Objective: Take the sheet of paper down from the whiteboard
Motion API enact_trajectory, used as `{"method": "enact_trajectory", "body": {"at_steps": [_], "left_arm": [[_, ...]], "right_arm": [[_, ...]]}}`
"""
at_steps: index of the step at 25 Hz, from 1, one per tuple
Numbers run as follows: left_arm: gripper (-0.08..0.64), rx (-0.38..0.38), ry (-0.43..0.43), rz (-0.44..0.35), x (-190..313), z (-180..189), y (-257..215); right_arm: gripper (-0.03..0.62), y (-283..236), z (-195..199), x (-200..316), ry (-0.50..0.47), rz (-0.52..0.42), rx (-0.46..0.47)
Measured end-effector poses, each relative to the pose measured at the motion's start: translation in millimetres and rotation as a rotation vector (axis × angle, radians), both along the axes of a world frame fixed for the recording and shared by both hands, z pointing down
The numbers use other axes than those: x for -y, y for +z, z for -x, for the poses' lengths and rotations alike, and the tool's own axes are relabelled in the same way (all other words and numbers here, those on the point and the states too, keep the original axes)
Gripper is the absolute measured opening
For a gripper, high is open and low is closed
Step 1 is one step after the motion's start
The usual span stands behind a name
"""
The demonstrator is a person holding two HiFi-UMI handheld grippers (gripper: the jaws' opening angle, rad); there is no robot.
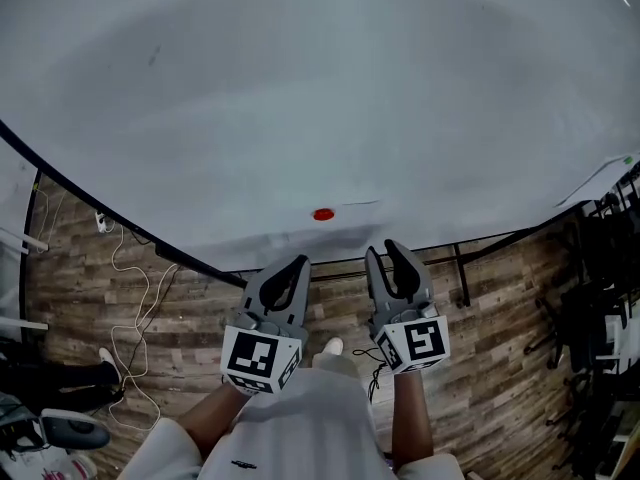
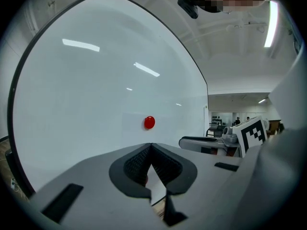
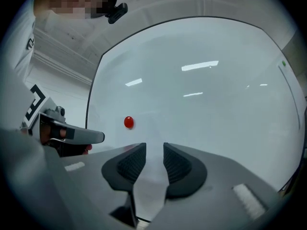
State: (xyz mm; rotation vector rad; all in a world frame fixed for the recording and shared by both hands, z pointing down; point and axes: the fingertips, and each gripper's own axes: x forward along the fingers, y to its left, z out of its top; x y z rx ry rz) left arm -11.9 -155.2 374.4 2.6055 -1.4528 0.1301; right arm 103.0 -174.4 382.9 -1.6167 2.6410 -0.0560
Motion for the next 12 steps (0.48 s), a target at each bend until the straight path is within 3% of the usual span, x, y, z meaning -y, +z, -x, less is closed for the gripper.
{"method": "enact_trajectory", "body": {"at_steps": [12], "left_arm": [[0.006, 0.017, -0.054, 0.023, 16, -5, 6]], "right_arm": [[0.110, 10, 1, 34, -0.094, 0.020, -0.009]]}}
